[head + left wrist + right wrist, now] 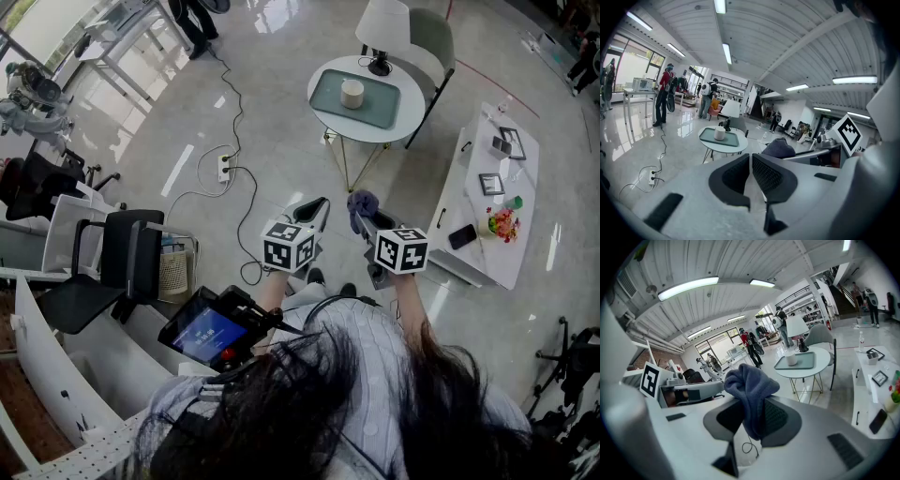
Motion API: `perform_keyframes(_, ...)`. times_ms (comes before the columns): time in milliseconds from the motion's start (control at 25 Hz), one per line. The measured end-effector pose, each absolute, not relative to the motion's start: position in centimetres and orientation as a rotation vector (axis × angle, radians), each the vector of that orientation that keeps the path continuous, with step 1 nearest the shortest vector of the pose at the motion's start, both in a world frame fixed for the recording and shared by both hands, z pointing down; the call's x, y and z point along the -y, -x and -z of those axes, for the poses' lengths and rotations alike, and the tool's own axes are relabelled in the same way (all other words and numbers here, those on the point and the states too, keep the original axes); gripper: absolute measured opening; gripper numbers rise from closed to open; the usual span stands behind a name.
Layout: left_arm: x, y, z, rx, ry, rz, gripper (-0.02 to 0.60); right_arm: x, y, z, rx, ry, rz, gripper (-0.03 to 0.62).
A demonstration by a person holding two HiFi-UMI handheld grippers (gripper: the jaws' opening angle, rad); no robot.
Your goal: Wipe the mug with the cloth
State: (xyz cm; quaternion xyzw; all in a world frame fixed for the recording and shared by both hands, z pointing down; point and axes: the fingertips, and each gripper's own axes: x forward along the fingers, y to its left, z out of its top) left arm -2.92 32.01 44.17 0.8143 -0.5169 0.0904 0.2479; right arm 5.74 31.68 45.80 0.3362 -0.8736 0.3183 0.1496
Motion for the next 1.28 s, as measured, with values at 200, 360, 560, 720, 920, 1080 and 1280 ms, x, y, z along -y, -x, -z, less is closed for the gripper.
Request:
perform_keyframes(200, -32.0, 3.3, -44.2, 1.421, -2.205, -0.243, 0.032, -31.7, -5.4, -45.7, 2.517, -0.947, -0.91, 0.098)
perform_keyframes(360, -32.0, 3.3, -44.3, 1.418, -2.209, -0.255, 0.032, -31.6, -5.2, -45.7, 2.536, -0.945, -0.888, 0.098)
perform_keyframes(560, -32.3, 4.7, -44.6, 1.404, -2.208, -0.265, 0.032, -32.2, -3.5, -45.9, 2.531, -0.947, -0.863, 0.098)
perform_keyframes(720, -31.9, 5.0, -45.3, 1.383, -2.22, -0.28, 0.032, -31.8, -2.9, -46.5, 2.521, -0.956, -0.874, 0.098)
perform_keyframes(920, -30.8, 6.4, -45.6, 1.345, -2.254, -0.305, 0.032, -30.9, -1.0, -46.6, 2.52, -0.987, -0.888, 0.098)
perform_keyframes(1080, -30.4, 6.8, -46.0, 1.314, -2.275, -0.322, 0.032, -30.5, -0.7, -47.2, 2.507, -1.018, -0.916, 0.098)
perform_keyframes(1280, -29.9, 7.6, -47.1, 1.296, -2.247, -0.328, 0.032, -30.4, -0.3, -48.1, 2.468, -1.02, -0.933, 0.098)
